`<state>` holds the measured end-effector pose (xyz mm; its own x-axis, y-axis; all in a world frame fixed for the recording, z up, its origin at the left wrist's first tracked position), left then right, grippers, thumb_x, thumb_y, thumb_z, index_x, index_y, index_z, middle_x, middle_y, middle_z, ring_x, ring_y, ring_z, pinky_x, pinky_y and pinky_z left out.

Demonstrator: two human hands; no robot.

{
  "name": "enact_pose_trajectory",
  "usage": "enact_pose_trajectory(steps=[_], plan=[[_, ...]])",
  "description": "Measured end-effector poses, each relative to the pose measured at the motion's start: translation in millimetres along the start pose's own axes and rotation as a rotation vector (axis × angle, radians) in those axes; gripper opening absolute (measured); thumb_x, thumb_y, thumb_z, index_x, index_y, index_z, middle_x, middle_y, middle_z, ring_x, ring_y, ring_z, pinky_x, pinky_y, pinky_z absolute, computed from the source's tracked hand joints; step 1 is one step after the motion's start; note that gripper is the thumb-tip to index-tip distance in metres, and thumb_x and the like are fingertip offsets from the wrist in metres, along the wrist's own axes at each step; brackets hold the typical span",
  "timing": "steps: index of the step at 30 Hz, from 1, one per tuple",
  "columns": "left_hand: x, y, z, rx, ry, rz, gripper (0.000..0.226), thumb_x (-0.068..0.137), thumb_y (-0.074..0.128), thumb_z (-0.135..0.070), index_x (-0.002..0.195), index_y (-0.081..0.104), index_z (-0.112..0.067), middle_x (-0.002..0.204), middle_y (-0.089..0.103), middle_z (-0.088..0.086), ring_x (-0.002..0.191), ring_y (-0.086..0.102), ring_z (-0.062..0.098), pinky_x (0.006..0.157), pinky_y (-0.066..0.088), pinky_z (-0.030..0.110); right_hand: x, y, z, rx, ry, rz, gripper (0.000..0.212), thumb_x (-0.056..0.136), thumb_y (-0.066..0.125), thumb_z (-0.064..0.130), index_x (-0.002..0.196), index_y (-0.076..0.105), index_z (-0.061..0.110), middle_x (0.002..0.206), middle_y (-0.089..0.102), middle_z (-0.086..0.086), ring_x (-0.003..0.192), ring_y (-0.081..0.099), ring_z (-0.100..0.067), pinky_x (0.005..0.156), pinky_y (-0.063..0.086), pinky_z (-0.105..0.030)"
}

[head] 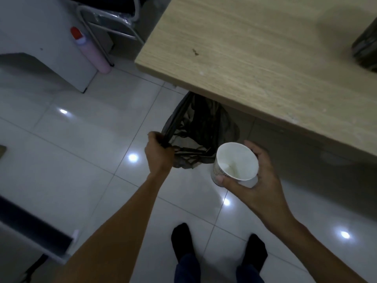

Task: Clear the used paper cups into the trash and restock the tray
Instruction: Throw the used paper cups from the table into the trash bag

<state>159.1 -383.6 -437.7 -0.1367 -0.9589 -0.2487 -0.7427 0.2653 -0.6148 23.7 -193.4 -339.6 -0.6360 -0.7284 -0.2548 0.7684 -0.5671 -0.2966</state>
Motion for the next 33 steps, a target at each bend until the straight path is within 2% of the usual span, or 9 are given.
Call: enact_pose_trajectory(steps=[3, 8, 13, 15, 20, 23, 25, 29, 33], plan=[[-6, -13, 14, -0.008, -0.075, -0.021, 0.025, 0.080, 0.049, 0.013, 0.100, 0.057, -0.001, 0.090, 0.056, 0.005, 0.081, 0.052, 0.017, 0.051, 0.035, 0.004, 11, 18, -4, 0.020, 0.032, 0.007, 0.081, 0.054, 0.079, 0.043, 0.126, 0.041, 0.035, 0.114, 0.050, 0.028, 0.106, 0.049, 0.009, 0.079, 0.044, -0.005], [-21, -25, 34, -0.004, -0.240, 0.040, 0.022, 0.081, 0.050, 0.010, 0.095, 0.061, -0.003, 0.086, 0.059, 0.008, 0.076, 0.053, 0.020, 0.051, 0.035, 0.015, 37, 58, -17, 0.107, 0.100, 0.036, 0.076, 0.064, 0.085, 0.028, 0.128, 0.044, 0.022, 0.116, 0.055, 0.011, 0.108, 0.055, -0.009, 0.081, 0.053, -0.022], [-34, -31, 45, 0.018, -0.270, 0.195, 0.022, 0.080, 0.050, 0.012, 0.090, 0.058, -0.005, 0.074, 0.055, 0.000, 0.065, 0.051, 0.013, 0.046, 0.035, 0.012, 70, 98, -28, 0.175, 0.176, -0.058, 0.085, 0.058, 0.086, 0.045, 0.128, 0.043, 0.022, 0.118, 0.057, 0.004, 0.110, 0.057, -0.014, 0.092, 0.052, -0.035], [-37, -35, 48, 0.008, -0.270, 0.237, 0.021, 0.080, 0.051, 0.010, 0.093, 0.059, -0.005, 0.077, 0.058, 0.001, 0.066, 0.052, 0.012, 0.048, 0.037, 0.015, 81, 115, -35, 0.142, 0.206, 0.006, 0.095, 0.057, 0.085, 0.049, 0.135, 0.038, 0.021, 0.123, 0.056, 0.003, 0.113, 0.055, -0.014, 0.098, 0.049, -0.038], [-37, -53, 58, -0.057, -0.340, 0.179, 0.023, 0.078, 0.051, 0.011, 0.094, 0.052, -0.006, 0.086, 0.057, 0.008, 0.069, 0.053, 0.017, 0.051, 0.045, 0.027, 78, 138, -70, -0.218, 0.312, 0.386, 0.102, 0.079, 0.072, 0.040, 0.151, 0.002, 0.025, 0.145, 0.042, -0.006, 0.131, 0.043, -0.023, 0.110, 0.035, -0.034], [-29, -69, 62, -0.129, -0.385, 0.045, 0.020, 0.078, 0.053, 0.008, 0.093, 0.049, -0.005, 0.090, 0.058, 0.016, 0.073, 0.059, 0.029, 0.065, 0.058, 0.048, 60, 132, -96, -0.635, 0.310, 0.645, 0.078, 0.090, 0.058, 0.039, 0.150, 0.011, 0.022, 0.148, 0.037, -0.010, 0.131, 0.041, -0.028, 0.106, 0.038, -0.033], [-28, -75, 62, -0.232, -0.488, 0.040, 0.016, 0.083, 0.053, 0.006, 0.091, 0.049, -0.006, 0.088, 0.058, 0.015, 0.072, 0.061, 0.029, 0.069, 0.058, 0.048, 45, 127, -107, -0.889, 0.326, 0.796, 0.066, 0.093, 0.048, 0.049, 0.146, 0.026, 0.018, 0.146, 0.039, -0.011, 0.128, 0.043, -0.028, 0.103, 0.040, -0.032], [-35, -71, 46, -0.636, -0.762, 0.129, 0.009, 0.090, 0.051, 0.006, 0.089, 0.055, -0.002, 0.085, 0.061, 0.016, 0.072, 0.062, 0.029, 0.064, 0.056, 0.041, 30, 124, -101, -1.128, 0.118, 0.748, 0.056, 0.094, 0.037, 0.057, 0.128, 0.052, 0.014, 0.130, 0.055, -0.011, 0.122, 0.047, -0.028, 0.107, 0.030, -0.034], [-41, -68, 38, -0.524, -0.676, 0.136, 0.014, 0.089, 0.061, -0.004, 0.103, 0.057, -0.004, 0.083, 0.060, 0.010, 0.075, 0.063, 0.027, 0.061, 0.058, 0.038, 21, 119, -89, -1.240, -0.132, 0.626, 0.037, 0.095, 0.045, 0.040, 0.114, 0.059, 0.012, 0.112, 0.066, -0.009, 0.105, 0.058, -0.026, 0.097, 0.031, -0.033]])
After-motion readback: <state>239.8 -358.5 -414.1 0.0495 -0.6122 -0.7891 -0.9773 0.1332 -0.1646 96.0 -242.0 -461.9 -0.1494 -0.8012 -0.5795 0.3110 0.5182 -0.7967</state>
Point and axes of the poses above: each hand's wrist, its own x-axis towards the middle knuckle, its own y-axis out of the palm, z = x × y, the point moved 4 cm from there along x, towards the middle knuckle
